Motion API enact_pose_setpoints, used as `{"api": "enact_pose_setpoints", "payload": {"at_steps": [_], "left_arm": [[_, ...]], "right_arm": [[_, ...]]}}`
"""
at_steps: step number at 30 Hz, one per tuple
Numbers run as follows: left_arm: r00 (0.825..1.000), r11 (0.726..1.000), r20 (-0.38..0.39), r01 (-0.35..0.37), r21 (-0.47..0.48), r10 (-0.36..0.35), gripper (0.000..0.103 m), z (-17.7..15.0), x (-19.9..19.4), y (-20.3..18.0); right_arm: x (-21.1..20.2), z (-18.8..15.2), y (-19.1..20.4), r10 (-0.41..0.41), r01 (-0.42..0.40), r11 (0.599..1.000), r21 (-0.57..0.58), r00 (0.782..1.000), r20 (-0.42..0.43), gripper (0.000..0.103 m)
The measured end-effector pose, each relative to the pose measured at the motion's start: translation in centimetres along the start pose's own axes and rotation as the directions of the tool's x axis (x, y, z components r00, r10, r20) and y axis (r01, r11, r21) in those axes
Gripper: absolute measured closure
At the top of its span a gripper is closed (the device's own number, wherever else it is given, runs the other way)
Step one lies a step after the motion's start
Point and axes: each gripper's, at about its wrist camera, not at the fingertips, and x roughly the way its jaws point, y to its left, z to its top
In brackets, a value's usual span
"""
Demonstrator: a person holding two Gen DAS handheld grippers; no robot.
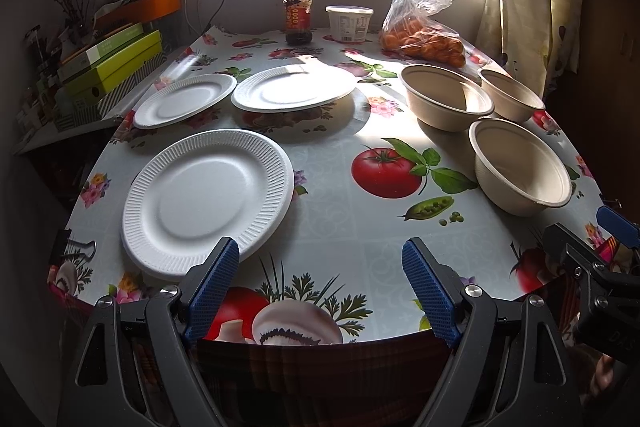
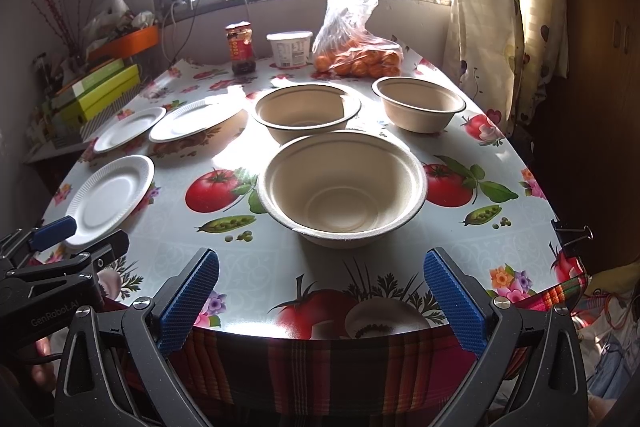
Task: Organize plates and bowls
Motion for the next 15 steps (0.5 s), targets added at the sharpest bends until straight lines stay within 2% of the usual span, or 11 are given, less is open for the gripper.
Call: {"api": "enact_pose_setpoints", "payload": {"at_steps": [15], "left_arm": [[1.0,1.0,0.009,-0.003,-0.005,0.003,0.019,0.18,-0.16,0.33]], "right_arm": [[-0.29,0.17,0.25,-0.001,0.001,1.0,-0.005,1.0,0.007,0.0]]}}
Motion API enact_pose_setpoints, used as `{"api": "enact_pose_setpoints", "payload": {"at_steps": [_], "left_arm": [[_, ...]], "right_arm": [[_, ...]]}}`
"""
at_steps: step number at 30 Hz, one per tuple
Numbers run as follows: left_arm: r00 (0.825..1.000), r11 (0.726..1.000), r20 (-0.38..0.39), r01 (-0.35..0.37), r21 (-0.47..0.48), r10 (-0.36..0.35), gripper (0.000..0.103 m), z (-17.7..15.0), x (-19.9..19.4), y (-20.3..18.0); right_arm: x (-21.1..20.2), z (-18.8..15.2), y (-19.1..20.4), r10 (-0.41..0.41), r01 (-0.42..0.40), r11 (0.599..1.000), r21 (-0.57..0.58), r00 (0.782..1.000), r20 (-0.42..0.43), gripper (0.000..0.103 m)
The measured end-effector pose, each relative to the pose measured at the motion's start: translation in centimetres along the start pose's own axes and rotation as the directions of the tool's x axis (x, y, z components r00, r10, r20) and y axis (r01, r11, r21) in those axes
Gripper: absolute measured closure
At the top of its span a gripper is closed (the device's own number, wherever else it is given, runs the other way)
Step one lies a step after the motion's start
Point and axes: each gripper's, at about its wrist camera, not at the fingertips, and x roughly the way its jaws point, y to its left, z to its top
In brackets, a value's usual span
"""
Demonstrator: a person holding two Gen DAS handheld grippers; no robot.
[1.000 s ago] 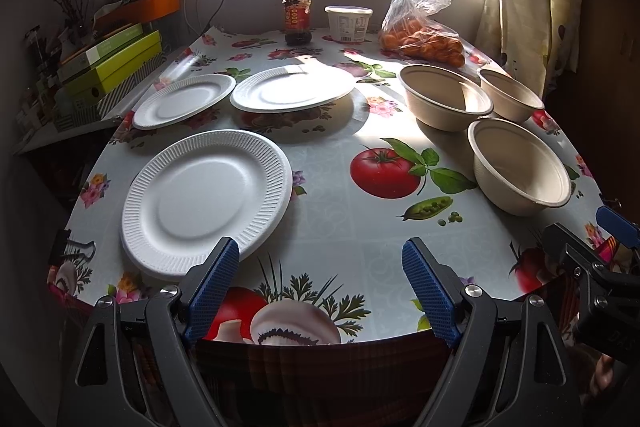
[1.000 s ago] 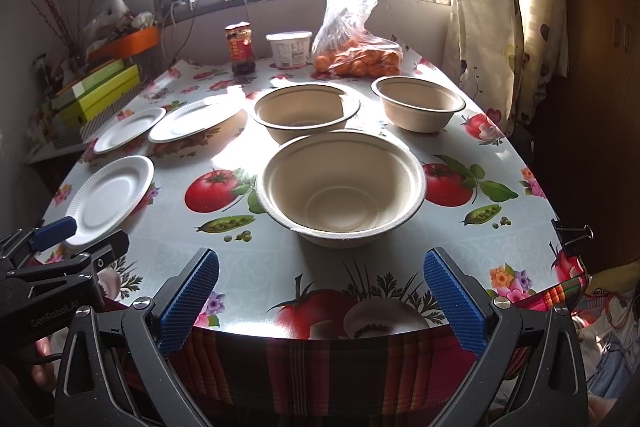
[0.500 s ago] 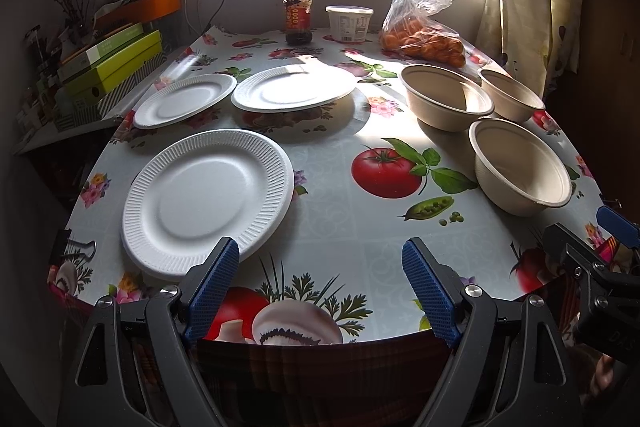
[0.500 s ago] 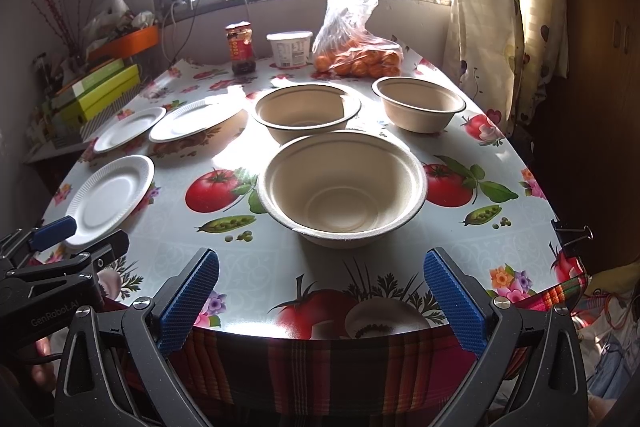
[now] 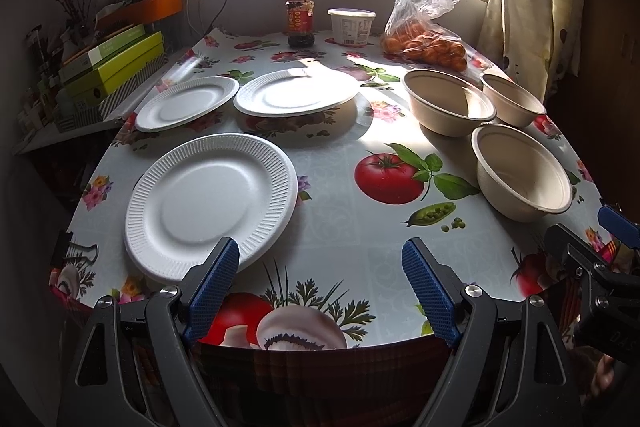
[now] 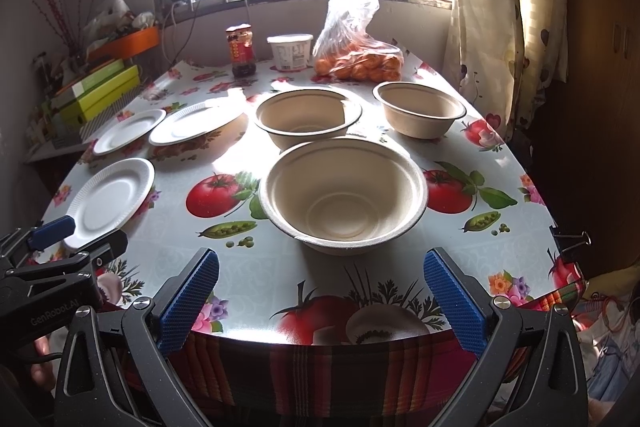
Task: Organize plates and bowls
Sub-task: 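Move the left tool toward a white paper plate while the right tool approaches another plate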
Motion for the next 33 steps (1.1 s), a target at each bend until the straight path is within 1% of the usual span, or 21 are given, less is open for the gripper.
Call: {"api": "enact_pose_setpoints", "payload": {"at_steps": [3,6,8,12,15,19,24,29,33], "left_arm": [[1.0,1.0,0.002,0.006,-0.005,-0.006,0.019,0.2,0.1,0.3],[0.999,0.999,0.011,0.043,-0.033,-0.042,0.019,0.6,-0.1,1.0],[0.998,0.997,0.021,0.054,-0.053,-0.053,0.019,1.0,-0.2,1.7],[0.999,0.998,0.033,0.019,-0.058,-0.017,0.019,2.3,-0.4,2.9],[0.999,0.998,0.029,0.014,-0.06,-0.013,0.019,3.3,-0.2,3.9],[0.999,0.997,0.037,0.005,-0.077,-0.003,0.019,4.7,-0.2,5.4],[1.0,0.994,0.016,-0.012,-0.107,0.014,0.019,6.4,0.6,7.2],[1.0,0.991,0.013,-0.011,-0.13,0.012,0.019,7.9,1.2,8.5],[1.0,0.988,-0.023,0.017,-0.153,-0.021,0.019,9.0,2.3,9.3]], "right_arm": [[0.1,0.3,0.1,0.001,-0.001,1.0,-0.005,1.0,0.003,0.0],[0.3,1.0,0.2,0.007,-0.007,1.0,-0.011,1.0,0.005,0.0],[0.3,1.7,0.4,0.024,-0.023,0.999,-0.023,1.0,0.016,0.0],[0.5,3.7,1.0,0.095,-0.094,0.995,-0.031,0.995,0.024,0.0],[0.9,5.6,1.3,0.126,-0.125,0.991,-0.037,0.992,0.032,0.0],[1.3,7.5,1.7,0.125,-0.122,0.99,-0.066,0.991,0.047,0.0],[2.0,9.6,2.4,0.152,-0.146,0.984,-0.1,0.987,0.051,0.0],[3.0,11.8,3.6,0.196,-0.19,0.975,-0.118,0.98,0.041,0.0],[4.1,13.6,4.8,0.232,-0.228,0.963,-0.144,0.973,0.014,0.0]]}}
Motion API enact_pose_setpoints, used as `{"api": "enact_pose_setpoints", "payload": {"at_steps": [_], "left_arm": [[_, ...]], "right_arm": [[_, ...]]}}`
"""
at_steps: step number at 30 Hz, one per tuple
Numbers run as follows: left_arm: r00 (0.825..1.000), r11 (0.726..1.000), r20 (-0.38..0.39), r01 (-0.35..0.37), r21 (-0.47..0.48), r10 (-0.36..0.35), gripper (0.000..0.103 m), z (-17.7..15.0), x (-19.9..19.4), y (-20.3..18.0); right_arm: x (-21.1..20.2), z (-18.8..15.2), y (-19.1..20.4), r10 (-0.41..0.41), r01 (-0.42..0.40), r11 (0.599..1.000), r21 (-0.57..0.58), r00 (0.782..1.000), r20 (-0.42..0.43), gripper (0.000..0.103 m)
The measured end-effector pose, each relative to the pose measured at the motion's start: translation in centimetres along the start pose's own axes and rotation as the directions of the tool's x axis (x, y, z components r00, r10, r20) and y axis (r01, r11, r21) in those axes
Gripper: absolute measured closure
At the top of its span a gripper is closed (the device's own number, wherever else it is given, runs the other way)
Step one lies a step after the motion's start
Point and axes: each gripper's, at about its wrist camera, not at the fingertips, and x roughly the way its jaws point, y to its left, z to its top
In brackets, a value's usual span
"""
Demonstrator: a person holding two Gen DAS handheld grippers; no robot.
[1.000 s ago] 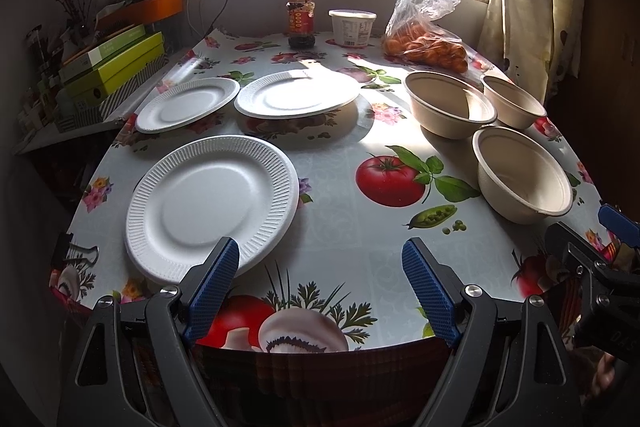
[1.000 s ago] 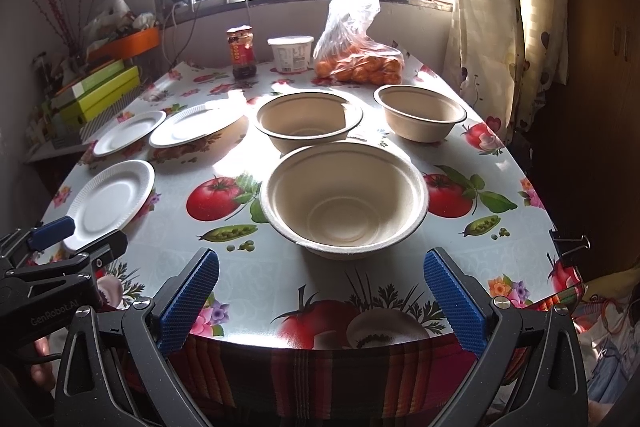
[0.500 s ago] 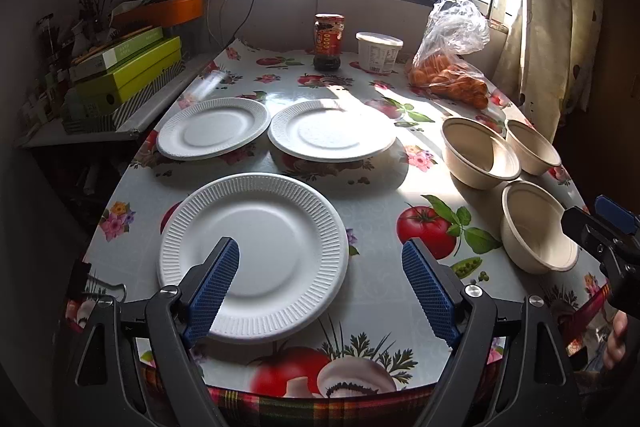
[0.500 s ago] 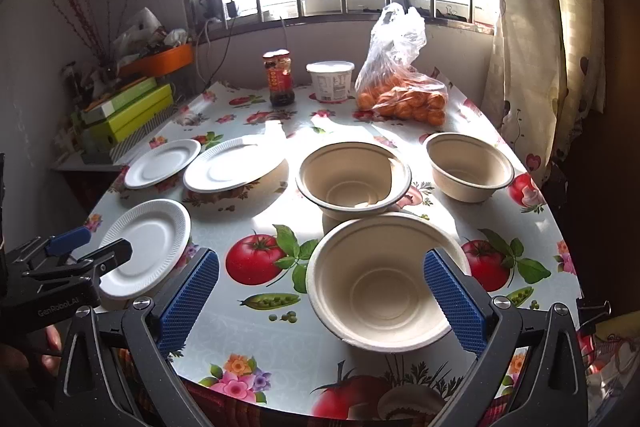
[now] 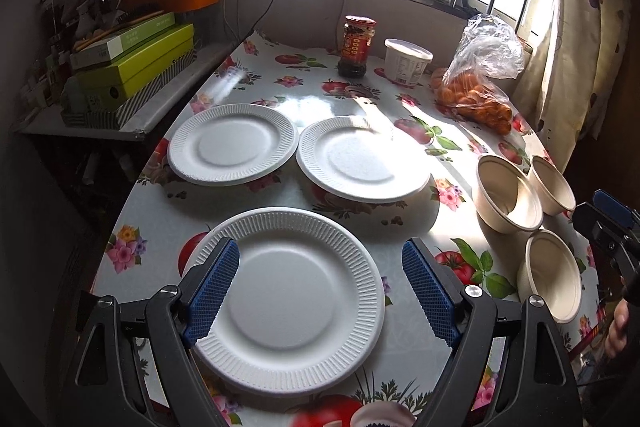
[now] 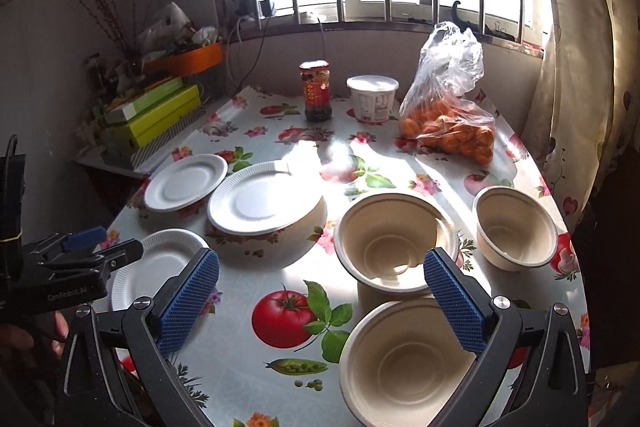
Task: Organize plates and bowls
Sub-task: 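Move the left tool toward a white paper plate while the right tool approaches another plate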
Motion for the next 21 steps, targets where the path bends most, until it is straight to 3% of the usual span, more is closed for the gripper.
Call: {"api": "enact_pose_setpoints", "payload": {"at_steps": [11,14,18,21], "left_arm": [[1.0,0.999,-0.02,0.017,-0.043,-0.018,0.02,3.7,2.2,0.9],[0.998,0.998,-0.046,0.035,-0.058,-0.038,0.026,4.8,3.3,1.1],[0.997,0.999,-0.072,0.018,-0.047,-0.022,0.026,6.1,4.8,1.2],[0.993,0.997,-0.112,0.028,-0.071,-0.035,0.026,6.8,6.2,1.7]], "right_arm": [[4.2,5.0,1.3,0.048,-0.05,0.995,-0.089,0.998,-0.031,0.004],[5.8,6.4,1.3,0.07,-0.075,0.992,-0.097,0.996,-0.055,0.01],[8.3,8.0,1.3,0.097,-0.111,0.987,-0.119,0.989,-0.111,0.012],[10.5,9.1,0.8,0.116,-0.133,0.985,-0.112,0.982,-0.147,0.022]]}}
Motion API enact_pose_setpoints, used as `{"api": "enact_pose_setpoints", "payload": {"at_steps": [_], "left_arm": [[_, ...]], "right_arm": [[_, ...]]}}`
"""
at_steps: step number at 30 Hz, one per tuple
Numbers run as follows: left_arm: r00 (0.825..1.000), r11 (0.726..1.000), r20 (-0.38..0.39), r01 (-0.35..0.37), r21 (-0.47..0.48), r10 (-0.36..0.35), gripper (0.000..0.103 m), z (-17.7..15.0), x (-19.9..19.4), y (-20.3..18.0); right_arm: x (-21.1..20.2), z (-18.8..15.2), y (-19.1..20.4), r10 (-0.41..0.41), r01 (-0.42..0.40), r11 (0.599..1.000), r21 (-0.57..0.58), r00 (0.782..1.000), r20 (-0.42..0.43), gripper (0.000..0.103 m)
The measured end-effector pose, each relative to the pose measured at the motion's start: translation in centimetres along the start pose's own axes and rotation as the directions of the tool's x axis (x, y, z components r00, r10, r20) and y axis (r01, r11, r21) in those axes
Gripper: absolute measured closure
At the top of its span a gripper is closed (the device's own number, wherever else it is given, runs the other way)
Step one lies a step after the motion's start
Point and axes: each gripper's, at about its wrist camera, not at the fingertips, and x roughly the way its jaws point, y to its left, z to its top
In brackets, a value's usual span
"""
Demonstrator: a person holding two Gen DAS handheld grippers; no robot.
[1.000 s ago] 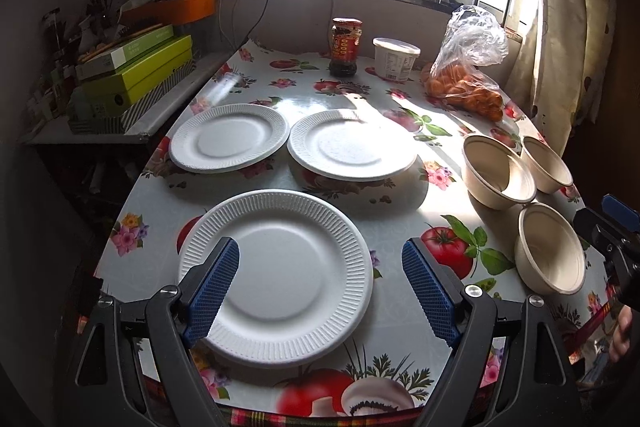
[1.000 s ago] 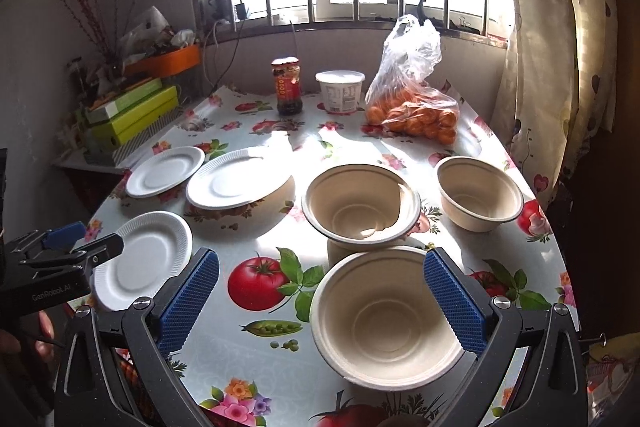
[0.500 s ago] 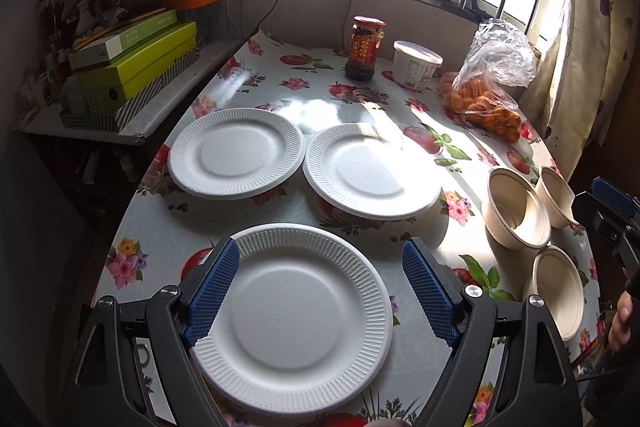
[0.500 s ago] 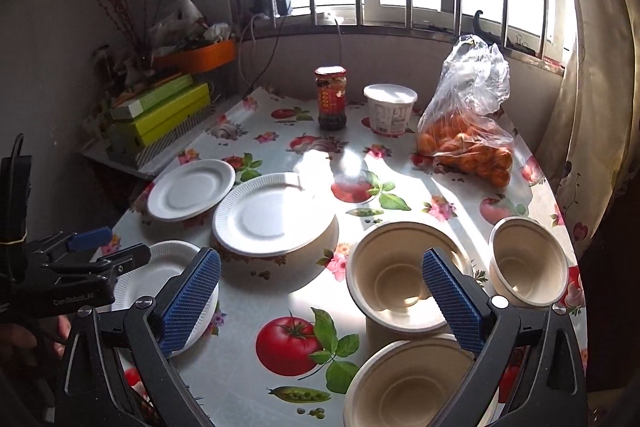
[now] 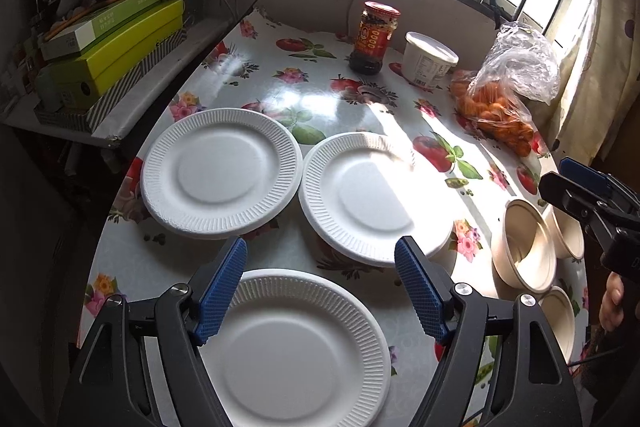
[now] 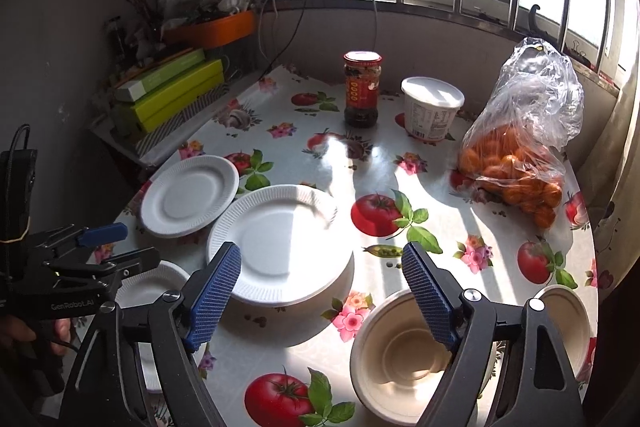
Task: Organize plates and bowls
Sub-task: 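Move the left tool toward a white paper plate while the right tool approaches another plate, then close the left gripper on a plate rim while the right gripper closes on another rim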
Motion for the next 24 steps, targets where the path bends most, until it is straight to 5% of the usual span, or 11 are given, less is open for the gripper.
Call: {"api": "enact_pose_setpoints", "payload": {"at_steps": [9,24], "left_arm": [[0.996,0.999,-0.091,0.006,-0.034,-0.009,0.036,1.0,3.9,0.6],[0.987,0.996,-0.159,-0.002,-0.089,-0.012,0.036,2.3,7.5,0.6]], "right_arm": [[6.6,1.9,-3.4,0.021,-0.015,0.999,0.052,0.991,-0.128,0.044],[14.0,2.5,-5.1,0.102,-0.073,0.992,0.101,0.942,-0.32,0.054]]}}
